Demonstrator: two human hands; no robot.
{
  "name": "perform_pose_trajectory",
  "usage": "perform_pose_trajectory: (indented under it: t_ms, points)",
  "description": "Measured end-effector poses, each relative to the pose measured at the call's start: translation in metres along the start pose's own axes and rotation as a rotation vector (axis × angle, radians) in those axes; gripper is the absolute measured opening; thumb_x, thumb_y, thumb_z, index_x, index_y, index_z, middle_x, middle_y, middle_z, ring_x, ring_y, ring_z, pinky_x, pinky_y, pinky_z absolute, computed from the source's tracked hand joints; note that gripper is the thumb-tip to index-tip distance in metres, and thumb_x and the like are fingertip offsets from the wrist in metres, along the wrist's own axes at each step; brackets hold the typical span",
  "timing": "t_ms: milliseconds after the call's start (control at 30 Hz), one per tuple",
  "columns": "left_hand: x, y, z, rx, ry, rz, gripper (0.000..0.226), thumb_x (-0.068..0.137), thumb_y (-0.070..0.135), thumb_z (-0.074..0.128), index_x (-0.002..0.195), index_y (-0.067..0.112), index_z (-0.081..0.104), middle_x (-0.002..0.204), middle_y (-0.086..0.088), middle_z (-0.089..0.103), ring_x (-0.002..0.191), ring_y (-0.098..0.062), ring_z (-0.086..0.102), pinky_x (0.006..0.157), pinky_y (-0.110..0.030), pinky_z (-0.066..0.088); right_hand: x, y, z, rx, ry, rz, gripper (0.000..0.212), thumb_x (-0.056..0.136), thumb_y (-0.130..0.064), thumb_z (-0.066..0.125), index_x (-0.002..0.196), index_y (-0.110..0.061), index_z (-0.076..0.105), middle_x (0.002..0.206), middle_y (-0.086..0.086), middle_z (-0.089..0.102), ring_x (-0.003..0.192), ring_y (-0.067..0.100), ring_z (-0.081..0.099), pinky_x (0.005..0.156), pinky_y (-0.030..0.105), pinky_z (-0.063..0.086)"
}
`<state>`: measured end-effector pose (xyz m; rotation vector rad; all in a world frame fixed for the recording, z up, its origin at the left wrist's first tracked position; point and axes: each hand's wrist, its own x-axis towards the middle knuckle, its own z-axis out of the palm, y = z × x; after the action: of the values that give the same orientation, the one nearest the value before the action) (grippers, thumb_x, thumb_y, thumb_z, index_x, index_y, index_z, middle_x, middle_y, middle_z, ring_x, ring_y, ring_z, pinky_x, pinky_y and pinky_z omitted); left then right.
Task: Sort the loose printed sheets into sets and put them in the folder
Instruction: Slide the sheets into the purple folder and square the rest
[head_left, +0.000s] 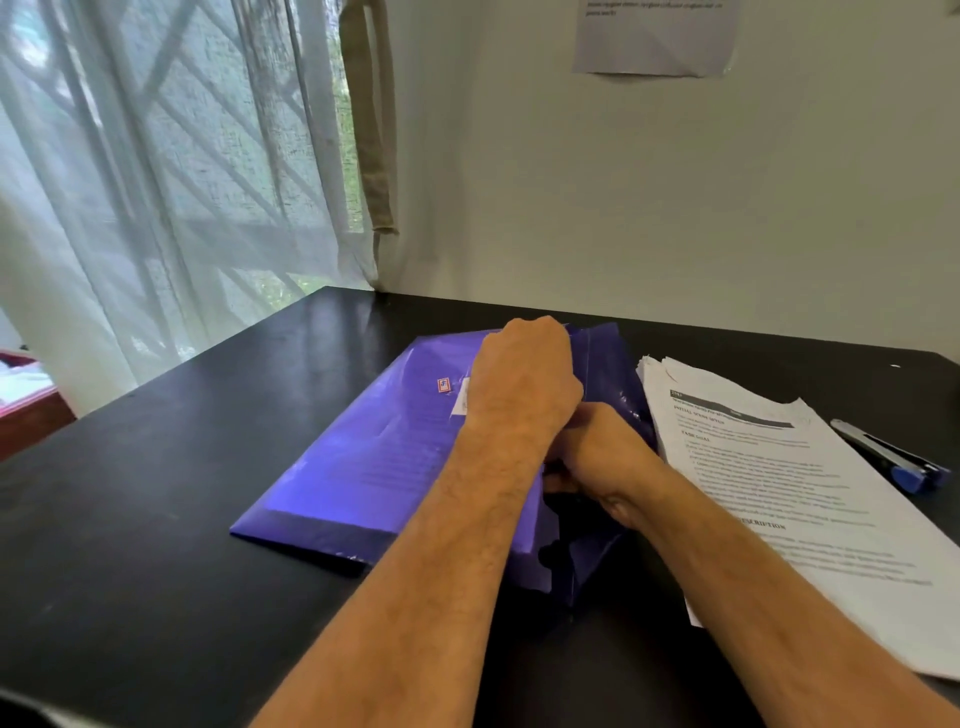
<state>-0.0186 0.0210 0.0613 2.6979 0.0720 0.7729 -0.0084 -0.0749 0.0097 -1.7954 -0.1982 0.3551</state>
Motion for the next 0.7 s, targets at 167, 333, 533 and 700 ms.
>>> perform_pose_trajectory:
  t_ms: [167, 333, 533, 700]
  points:
    - [0.001, -0.002, -0.006, -0.077, -0.018, -0.027, 0.007, 0.090, 0.014, 0.060, 0.083, 0.014, 0.060, 0.080, -0.004, 0.057, 0.078, -0.022, 0.061, 0.070, -0.030, 0.051, 0.002, 0.002, -0.005, 0.073, 0.040, 0.007, 0.031, 0.093, 0.006, 0.059, 0.122, -0.005, 0.061, 0.105, 0.012, 0.073, 0.086, 0.027, 0.075, 0.072, 0.043, 0.063]
    - [0.000, -0.001, -0.007, -0.092, -0.037, -0.032, 0.009, 0.089, 0.015, 0.062, 0.082, 0.015, 0.057, 0.081, -0.004, 0.057, 0.080, -0.023, 0.063, 0.075, -0.033, 0.057, 0.002, 0.004, 0.001, 0.047, 0.041, -0.012, 0.029, 0.093, 0.004, 0.058, 0.121, -0.005, 0.061, 0.097, 0.014, 0.075, 0.080, 0.028, 0.075, 0.070, 0.040, 0.062]
    - [0.001, -0.001, -0.006, -0.092, -0.041, -0.030, 0.005, 0.090, 0.017, 0.062, 0.092, 0.013, 0.066, 0.082, -0.003, 0.060, 0.080, -0.020, 0.062, 0.075, -0.032, 0.054, 0.000, -0.003, -0.009, 0.179, -0.019, 0.010, 0.026, 0.101, 0.003, 0.045, 0.120, -0.003, 0.062, 0.097, 0.014, 0.076, 0.086, 0.026, 0.076, 0.069, 0.036, 0.060]
    - [0.001, 0.001, -0.005, -0.075, -0.042, -0.005, 0.006, 0.091, 0.019, 0.061, 0.092, 0.013, 0.064, 0.081, -0.002, 0.056, 0.078, -0.019, 0.058, 0.075, -0.030, 0.049, 0.000, -0.001, -0.001, 0.082, 0.030, -0.019, 0.019, 0.094, 0.010, 0.052, 0.106, 0.000, 0.063, 0.078, 0.009, 0.071, 0.058, 0.012, 0.070, 0.053, 0.023, 0.054]
